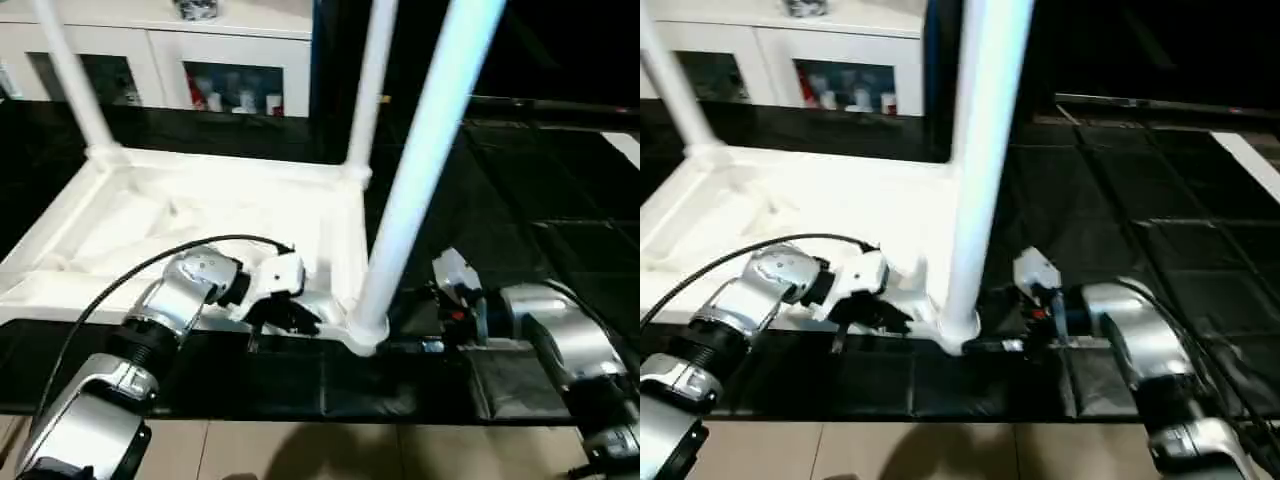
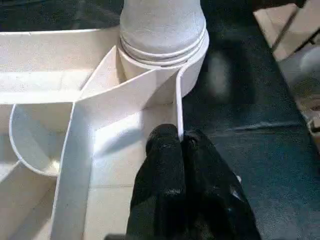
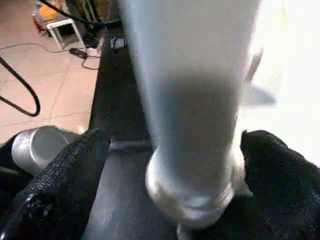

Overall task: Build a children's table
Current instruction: Rotate leg to tighten

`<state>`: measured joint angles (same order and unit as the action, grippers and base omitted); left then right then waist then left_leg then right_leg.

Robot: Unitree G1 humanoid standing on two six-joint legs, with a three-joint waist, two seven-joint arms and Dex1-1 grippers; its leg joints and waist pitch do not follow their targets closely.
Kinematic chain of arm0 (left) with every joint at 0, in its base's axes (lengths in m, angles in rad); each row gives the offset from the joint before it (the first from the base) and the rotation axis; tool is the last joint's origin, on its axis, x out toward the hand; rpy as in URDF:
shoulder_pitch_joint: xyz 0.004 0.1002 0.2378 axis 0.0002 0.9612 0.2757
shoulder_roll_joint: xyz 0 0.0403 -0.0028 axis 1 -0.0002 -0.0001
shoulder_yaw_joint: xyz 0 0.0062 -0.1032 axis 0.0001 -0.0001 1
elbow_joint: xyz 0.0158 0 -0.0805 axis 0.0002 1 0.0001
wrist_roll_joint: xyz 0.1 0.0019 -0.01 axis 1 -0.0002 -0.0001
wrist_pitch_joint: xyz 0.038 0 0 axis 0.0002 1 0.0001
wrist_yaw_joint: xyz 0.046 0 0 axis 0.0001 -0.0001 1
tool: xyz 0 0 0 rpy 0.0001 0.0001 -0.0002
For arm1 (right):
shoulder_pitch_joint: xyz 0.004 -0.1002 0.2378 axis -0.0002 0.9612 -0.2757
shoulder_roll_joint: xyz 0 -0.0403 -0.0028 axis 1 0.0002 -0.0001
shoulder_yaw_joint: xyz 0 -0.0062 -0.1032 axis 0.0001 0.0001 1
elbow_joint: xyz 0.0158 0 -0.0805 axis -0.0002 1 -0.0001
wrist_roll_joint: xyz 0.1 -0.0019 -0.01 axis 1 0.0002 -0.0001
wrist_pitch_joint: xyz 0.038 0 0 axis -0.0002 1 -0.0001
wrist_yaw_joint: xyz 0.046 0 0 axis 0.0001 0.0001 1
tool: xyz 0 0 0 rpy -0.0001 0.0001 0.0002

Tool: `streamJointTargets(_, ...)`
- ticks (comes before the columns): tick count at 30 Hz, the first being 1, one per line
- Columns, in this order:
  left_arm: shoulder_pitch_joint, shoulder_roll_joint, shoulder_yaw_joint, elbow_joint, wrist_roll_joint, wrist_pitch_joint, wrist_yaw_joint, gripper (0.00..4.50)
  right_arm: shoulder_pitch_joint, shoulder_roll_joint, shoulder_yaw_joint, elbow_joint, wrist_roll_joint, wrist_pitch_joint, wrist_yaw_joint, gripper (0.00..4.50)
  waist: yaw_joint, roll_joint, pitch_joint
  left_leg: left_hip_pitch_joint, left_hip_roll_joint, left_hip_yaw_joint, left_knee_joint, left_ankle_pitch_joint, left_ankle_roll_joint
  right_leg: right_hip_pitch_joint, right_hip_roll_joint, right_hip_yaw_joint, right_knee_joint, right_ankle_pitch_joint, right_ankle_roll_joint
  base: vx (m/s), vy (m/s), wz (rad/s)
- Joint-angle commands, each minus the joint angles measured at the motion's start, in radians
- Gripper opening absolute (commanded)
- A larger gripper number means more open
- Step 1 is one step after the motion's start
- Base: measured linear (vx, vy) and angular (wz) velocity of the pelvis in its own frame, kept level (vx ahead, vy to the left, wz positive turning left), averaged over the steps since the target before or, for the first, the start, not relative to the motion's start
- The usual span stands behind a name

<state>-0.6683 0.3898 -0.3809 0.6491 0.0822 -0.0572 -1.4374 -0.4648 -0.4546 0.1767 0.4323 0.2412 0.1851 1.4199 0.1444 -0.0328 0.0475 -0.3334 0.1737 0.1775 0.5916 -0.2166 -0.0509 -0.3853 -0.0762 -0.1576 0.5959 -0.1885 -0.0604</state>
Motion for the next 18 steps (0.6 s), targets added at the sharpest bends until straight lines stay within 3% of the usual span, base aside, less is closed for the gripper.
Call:
streamJointTargets(1, 0.007, -0.005, -0.047, -0.029, 0.015, -0.021, -0.041, 0.0, -0.015, 0.001, 0.01, 0.02, -0.009, -0.013, 0.008, 4.11, -0.005, -0.002, -0.063, 0.001, 0.086, -0.023, -0.062, -0.063, 0.074, 0.052, -0.115, 0.09, -0.068, -0.201, -0.139, 0.0, 0.0, 0.0)
streamJointTargets(6, 0.016, -0.007, -0.054, -0.053, 0.014, -0.018, -0.046, 0.0, -0.05, 0.029, 0.024, 0.063, -0.008, -0.02, 0.028, 3.61, -0.004, -0.003, -0.068, -0.005, 0.088, -0.024, -0.059, -0.024, 0.082, 0.056, -0.115, 0.091, -0.053, -0.111, -0.164, 0.0, 0.0, 0.0)
streamJointTargets(12, 0.017, -0.001, -0.058, -0.055, 0.016, -0.025, -0.042, 0.0, -0.064, 0.035, 0.039, 0.082, -0.005, -0.017, 0.057, 3.03, -0.003, -0.004, -0.066, -0.007, 0.086, -0.024, -0.06, -0.035, 0.078, 0.058, -0.116, 0.09, -0.06, -0.168, -0.136, 0.0, 0.0, 0.0)
streamJointTargets(18, 0.019, 0.002, -0.058, -0.059, 0.019, -0.025, -0.035, 0.0, -0.072, 0.038, 0.048, 0.103, -0.004, -0.019, 0.078, 2.56, -0.003, -0.005, -0.068, -0.008, 0.085, -0.024, -0.058, -0.022, 0.081, 0.058, -0.115, 0.089, -0.058, -0.156, -0.137, 0.0, 0.0, 0.0)
